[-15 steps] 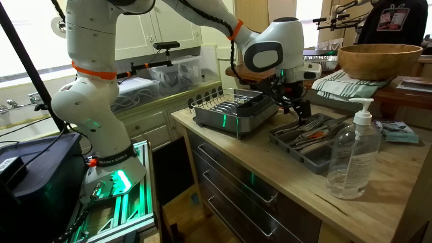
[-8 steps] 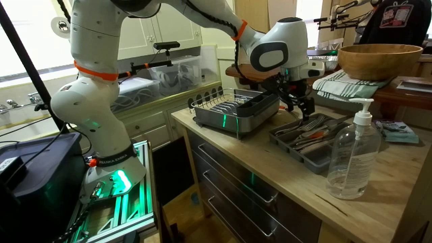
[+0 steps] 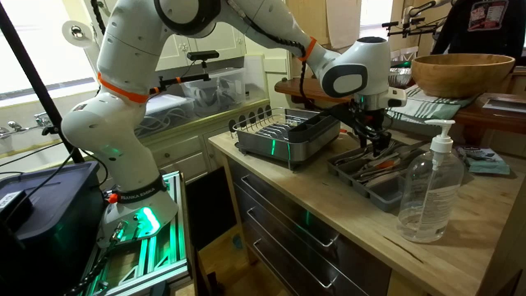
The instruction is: Place some cutlery on the dishrack.
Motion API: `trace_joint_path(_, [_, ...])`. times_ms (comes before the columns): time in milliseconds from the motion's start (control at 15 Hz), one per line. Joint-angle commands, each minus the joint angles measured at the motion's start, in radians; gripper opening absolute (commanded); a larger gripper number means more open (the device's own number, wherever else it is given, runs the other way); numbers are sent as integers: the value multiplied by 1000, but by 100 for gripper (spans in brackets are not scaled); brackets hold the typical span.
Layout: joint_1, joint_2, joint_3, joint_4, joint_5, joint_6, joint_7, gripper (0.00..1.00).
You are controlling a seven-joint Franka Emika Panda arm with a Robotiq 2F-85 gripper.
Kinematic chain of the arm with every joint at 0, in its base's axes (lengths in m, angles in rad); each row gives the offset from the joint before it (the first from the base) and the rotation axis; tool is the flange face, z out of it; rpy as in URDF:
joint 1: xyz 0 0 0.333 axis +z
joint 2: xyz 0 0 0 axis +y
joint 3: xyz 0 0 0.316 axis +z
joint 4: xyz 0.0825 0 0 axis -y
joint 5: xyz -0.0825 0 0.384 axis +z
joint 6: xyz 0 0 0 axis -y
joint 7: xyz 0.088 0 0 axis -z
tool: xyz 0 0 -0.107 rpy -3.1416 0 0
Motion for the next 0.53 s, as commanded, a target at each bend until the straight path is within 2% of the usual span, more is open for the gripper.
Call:
trace_joint_path(0, [-18,103,21,138,-33,-63,22,72])
trace_joint_path(67, [-19,121,25,162,-34,-72,23,76])
trace_joint_path(333, [-23,187,41,252,-32,-96,16,62])
trace_joint_path(467, [-22,208,41,290,-38,-116,18,51])
